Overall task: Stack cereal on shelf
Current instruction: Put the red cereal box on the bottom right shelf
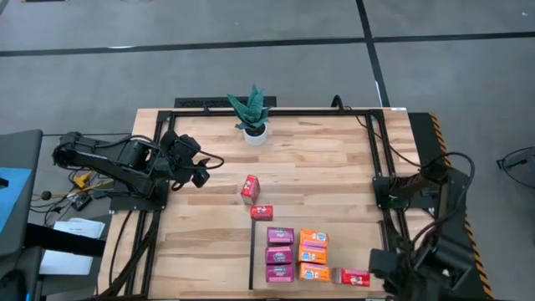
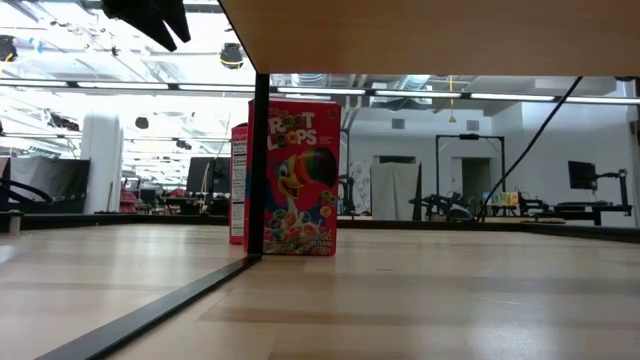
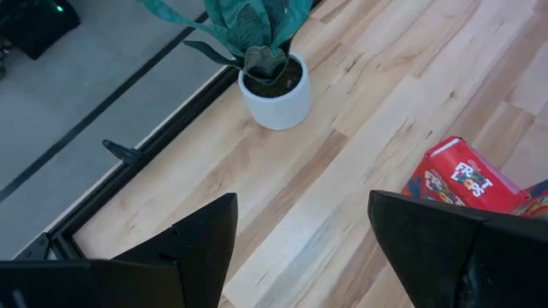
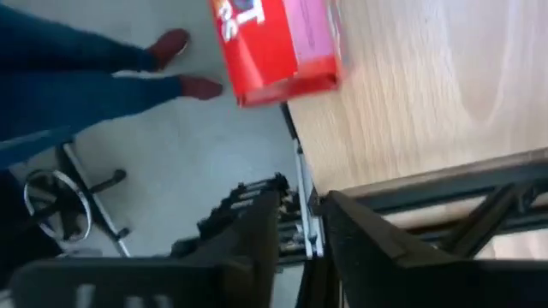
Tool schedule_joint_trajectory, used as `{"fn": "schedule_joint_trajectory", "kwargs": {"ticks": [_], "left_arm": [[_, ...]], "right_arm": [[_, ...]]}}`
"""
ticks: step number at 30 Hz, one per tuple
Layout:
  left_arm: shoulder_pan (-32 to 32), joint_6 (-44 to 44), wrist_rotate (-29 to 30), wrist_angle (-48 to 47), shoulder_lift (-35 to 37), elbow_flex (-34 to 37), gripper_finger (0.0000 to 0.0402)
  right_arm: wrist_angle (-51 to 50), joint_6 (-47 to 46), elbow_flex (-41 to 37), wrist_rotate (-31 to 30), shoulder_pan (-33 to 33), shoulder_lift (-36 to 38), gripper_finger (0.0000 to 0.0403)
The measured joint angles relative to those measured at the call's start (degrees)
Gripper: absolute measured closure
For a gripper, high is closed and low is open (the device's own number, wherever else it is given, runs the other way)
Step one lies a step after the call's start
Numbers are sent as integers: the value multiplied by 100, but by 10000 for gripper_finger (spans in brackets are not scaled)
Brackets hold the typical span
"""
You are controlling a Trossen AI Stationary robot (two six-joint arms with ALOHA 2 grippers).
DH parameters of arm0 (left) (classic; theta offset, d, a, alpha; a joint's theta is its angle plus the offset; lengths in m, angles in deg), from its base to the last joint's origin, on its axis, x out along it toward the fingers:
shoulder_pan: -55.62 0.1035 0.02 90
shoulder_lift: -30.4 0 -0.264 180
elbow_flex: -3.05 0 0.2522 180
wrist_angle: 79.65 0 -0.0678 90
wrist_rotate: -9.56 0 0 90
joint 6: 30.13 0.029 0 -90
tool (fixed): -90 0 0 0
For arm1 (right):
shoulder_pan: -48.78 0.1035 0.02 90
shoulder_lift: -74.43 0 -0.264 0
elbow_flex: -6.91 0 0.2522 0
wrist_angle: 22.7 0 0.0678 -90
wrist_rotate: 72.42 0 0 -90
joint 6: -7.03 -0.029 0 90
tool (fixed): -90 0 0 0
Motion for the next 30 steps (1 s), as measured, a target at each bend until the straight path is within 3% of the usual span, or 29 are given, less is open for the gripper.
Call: {"fn": "schedule_joint_trajectory", "kwargs": {"ticks": [7,17,23,30], "left_arm": [[-1,116,20,-1,0,0,146],[-1,98,25,0,0,0,146],[0,101,25,-2,0,0,146],[-18,-143,-374,397,0,0,146]], "right_arm": [[178,588,-375,-387,-269,-12,344],[162,1207,-387,-198,-665,-12,375],[275,834,-387,364,-471,-2,381],[1592,656,-385,114,7,10,382]]}}
